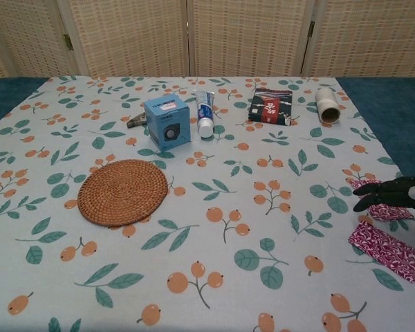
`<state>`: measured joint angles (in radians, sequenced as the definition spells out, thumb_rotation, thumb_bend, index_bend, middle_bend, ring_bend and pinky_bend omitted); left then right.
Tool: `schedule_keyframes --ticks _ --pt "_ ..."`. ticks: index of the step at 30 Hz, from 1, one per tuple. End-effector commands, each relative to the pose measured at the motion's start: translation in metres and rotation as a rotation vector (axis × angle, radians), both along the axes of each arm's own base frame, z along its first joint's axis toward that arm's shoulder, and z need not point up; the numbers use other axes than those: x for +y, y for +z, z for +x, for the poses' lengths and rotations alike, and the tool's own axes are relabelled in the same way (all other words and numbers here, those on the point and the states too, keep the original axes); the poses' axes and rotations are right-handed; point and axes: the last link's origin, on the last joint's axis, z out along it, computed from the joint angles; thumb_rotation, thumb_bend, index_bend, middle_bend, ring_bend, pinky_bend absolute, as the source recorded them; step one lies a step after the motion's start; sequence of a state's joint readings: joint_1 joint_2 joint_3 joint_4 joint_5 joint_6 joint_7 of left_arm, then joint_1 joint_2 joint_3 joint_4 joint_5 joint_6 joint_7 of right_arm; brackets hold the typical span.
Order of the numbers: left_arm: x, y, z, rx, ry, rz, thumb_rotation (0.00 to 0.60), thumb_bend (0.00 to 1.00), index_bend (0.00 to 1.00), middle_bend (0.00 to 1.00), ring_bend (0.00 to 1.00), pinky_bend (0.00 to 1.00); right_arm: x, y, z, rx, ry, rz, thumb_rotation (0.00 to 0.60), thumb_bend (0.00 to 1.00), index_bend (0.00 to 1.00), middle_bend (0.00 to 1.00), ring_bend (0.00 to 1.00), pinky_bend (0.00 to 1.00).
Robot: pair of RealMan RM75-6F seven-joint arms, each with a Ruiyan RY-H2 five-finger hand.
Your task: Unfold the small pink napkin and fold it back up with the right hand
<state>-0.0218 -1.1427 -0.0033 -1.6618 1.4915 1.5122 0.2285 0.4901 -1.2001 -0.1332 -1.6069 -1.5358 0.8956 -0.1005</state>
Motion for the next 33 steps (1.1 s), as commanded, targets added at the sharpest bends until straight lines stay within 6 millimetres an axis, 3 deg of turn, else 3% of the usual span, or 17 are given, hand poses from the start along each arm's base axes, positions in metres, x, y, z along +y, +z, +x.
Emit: schedule_keyframes --ticks 1,33 --pt "-0.001 0.001 0.000 -0.001 0.004 0.003 0.600 0.17 0.11 0.00 0.06 0.00 0.000 -0.003 0.000 0.031 0.038 0.005 0.591 0.32 0.13 0.05 0.00 0.00" --pt "-0.007 0.003 -0.003 -0.033 0.018 -0.003 0.600 0.17 0.11 0.00 0.06 0.00 -0.001 -0.015 -0.004 0.085 0.079 0.011 0.590 0.32 0.14 0.06 0.00 0.00"
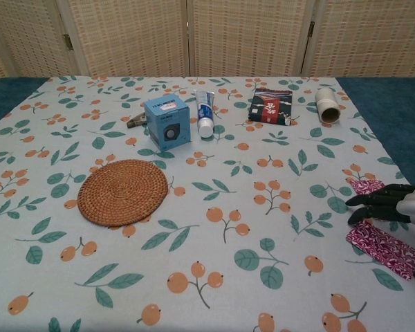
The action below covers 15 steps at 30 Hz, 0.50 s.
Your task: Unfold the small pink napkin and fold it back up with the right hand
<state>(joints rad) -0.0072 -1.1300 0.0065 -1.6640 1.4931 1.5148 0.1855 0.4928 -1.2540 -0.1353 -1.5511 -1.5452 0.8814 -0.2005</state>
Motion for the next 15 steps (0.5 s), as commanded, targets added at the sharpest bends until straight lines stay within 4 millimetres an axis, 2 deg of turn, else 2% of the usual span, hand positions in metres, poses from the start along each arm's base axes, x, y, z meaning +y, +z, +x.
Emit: schedule_keyframes --ticks 1,9,15 --pt "-0.0002 -0.0001 -0.0003 -0.001 0.000 0.000 0.600 0.17 0.11 0.00 0.06 0.00 -0.0002 0.0002 -0.0007 0.005 -0.004 0.002 0.590 0.32 0.15 0.06 0.00 0.00" --pt "-0.0011 -0.0006 -0.0010 0.000 0.003 -0.001 0.600 0.17 0.11 0.00 0.06 0.00 -0.0036 -0.0003 -0.0006 0.012 -0.007 0.001 0.590 0.32 0.15 0.06 0.00 0.00" --pt "-0.0016 -0.0005 -0.0015 0.000 0.005 -0.001 0.600 0.17 0.11 0.00 0.06 0.00 -0.0024 -0.0015 -0.0014 0.010 -0.012 0.002 0.589 0.32 0.23 0.08 0.00 0.00"
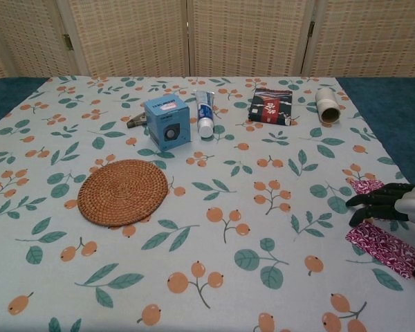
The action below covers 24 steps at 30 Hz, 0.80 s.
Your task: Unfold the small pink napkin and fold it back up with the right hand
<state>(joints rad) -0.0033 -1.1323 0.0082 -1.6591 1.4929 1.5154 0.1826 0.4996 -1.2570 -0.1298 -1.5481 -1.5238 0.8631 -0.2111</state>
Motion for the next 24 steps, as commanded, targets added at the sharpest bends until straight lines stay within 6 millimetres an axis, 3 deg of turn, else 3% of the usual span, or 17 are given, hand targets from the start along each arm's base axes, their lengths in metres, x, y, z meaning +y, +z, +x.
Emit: schedule_keyframes --ticks 1,19,24 --pt "0.000 0.000 0.000 0.000 0.000 -0.001 0.600 0.17 0.11 0.00 0.06 0.00 0.001 0.000 0.000 -0.004 -0.004 -0.001 0.590 0.32 0.25 0.09 0.00 0.00" --pt "0.000 0.000 -0.001 -0.001 -0.002 -0.001 0.600 0.17 0.11 0.00 0.06 0.00 -0.002 0.017 0.013 -0.112 -0.019 -0.083 0.591 0.32 0.29 0.10 0.00 0.00" --pt "0.002 -0.001 -0.001 -0.002 -0.004 -0.008 0.600 0.17 0.11 0.00 0.06 0.00 -0.012 0.029 0.006 -0.149 -0.110 -0.166 0.590 0.32 0.29 0.10 0.00 0.00"
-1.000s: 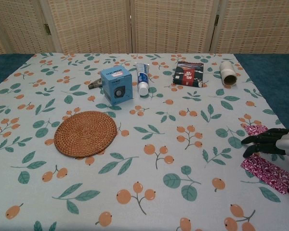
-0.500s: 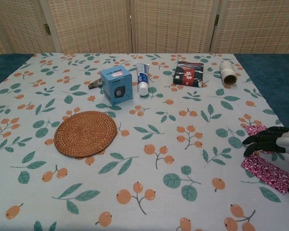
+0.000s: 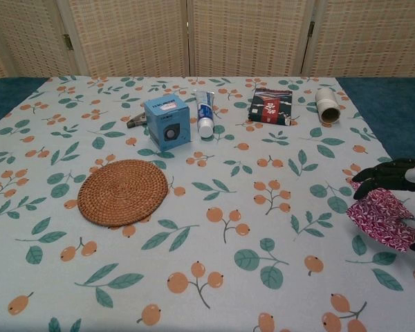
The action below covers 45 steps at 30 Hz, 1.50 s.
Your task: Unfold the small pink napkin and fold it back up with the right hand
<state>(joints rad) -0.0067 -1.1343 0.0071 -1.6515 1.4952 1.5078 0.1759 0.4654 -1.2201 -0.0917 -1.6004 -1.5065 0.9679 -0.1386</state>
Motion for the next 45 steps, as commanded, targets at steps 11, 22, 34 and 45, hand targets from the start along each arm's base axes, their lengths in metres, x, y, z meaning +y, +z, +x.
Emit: schedule_keyframes --ticks 11,22,34,45 --pt "0.006 -0.006 0.000 -0.006 -0.007 -0.019 0.600 0.17 0.11 0.00 0.06 0.00 -0.032 0.006 -0.020 -0.140 -0.299 -0.142 0.591 0.32 0.29 0.10 0.00 0.00" --pt "0.006 -0.008 -0.005 -0.008 0.004 -0.026 0.600 0.17 0.11 0.00 0.06 0.00 -0.045 -0.010 -0.019 -0.190 -0.384 -0.119 0.590 0.32 0.29 0.10 0.00 0.00" --pt "0.008 -0.009 -0.008 -0.010 0.007 -0.030 0.600 0.17 0.11 0.00 0.06 0.00 -0.040 -0.012 -0.022 -0.193 -0.422 -0.101 0.591 0.32 0.27 0.09 0.00 0.00" --pt "0.008 -0.009 -0.009 -0.010 0.007 -0.028 0.600 0.17 0.11 0.00 0.06 0.00 -0.041 -0.009 -0.025 -0.187 -0.427 -0.110 0.591 0.32 0.23 0.08 0.00 0.00"
